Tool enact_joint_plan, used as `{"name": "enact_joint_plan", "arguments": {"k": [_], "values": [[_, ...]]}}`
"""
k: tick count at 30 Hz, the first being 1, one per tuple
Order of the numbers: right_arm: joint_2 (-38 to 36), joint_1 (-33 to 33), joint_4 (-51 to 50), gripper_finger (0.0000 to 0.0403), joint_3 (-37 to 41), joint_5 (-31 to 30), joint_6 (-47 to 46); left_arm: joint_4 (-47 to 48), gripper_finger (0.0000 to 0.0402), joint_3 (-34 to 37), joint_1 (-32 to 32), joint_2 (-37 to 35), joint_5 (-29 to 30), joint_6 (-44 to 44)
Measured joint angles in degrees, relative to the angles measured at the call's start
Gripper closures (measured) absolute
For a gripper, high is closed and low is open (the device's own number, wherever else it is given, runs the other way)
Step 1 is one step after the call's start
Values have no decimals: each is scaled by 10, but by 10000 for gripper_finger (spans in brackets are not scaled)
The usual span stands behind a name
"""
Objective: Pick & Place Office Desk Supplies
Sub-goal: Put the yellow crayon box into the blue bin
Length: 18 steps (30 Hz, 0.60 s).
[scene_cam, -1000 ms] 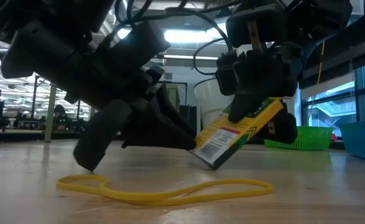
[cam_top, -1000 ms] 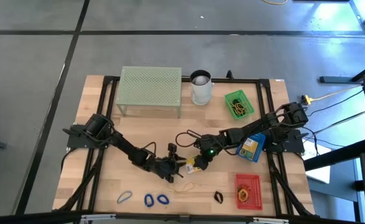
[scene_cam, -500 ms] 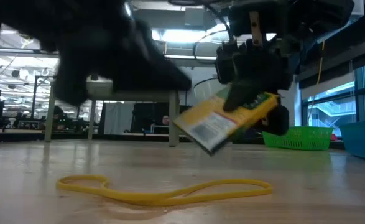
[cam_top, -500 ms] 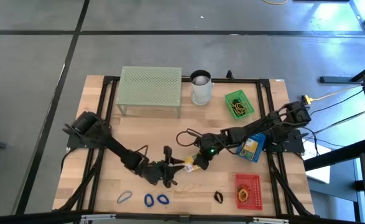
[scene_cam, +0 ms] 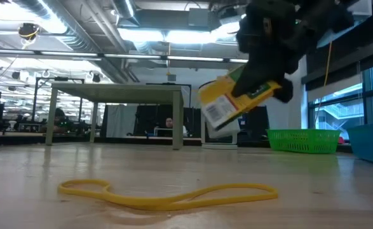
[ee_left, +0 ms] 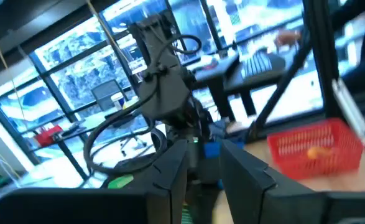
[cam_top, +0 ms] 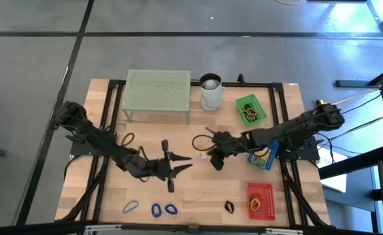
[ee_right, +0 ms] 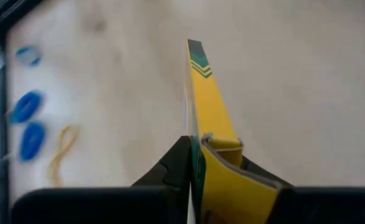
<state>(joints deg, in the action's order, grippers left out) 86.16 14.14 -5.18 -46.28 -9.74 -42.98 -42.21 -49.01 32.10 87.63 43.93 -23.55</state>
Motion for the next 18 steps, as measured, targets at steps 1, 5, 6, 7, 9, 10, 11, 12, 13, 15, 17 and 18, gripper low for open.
{"name": "enact_joint_plan", "arguments": {"k": [1, 5, 6, 7, 9, 10, 11, 12, 13, 15, 17, 18], "values": [[-14, 0, -15, 357, 0, -25, 1, 1, 314, 0, 0, -7, 0, 14], [-74, 11, -57, 358, 0, -131, 20, 8, 314, 0, 1, -15, -1, 46], [-89, 15, -65, 358, 0, -154, 25, 12, 314, 0, 1, -15, 0, 47], [-102, 19, -65, 359, 0, -175, 30, 19, 315, 0, 1, -15, -1, 48], [-130, 27, -73, 359, 0, -203, 32, 37, 315, 0, 2, -15, -1, 48], [-141, 30, -76, 359, 0, -213, 32, 43, 315, 0, 2, -15, -1, 48], [-152, 35, -84, 359, 0, -219, 31, 45, 315, 0, 2, -15, -1, 48], [-163, 40, -98, 359, 0, -225, 27, 46, 315, 0, 2, -15, -1, 48], [-174, 44, -111, 359, 0, -228, 17, 48, 315, 0, 2, -15, -1, 48], [-195, 52, -146, 359, 0, -224, -8, 53, 315, 0, 2, -15, -1, 48], [-215, 58, -195, 359, 0, -211, -41, 52, 315, 0, 2, -15, -1, 48], [-225, 61, -221, 359, 0, -200, -62, 52, 315, 0, 2, -15, -1, 48]]}}
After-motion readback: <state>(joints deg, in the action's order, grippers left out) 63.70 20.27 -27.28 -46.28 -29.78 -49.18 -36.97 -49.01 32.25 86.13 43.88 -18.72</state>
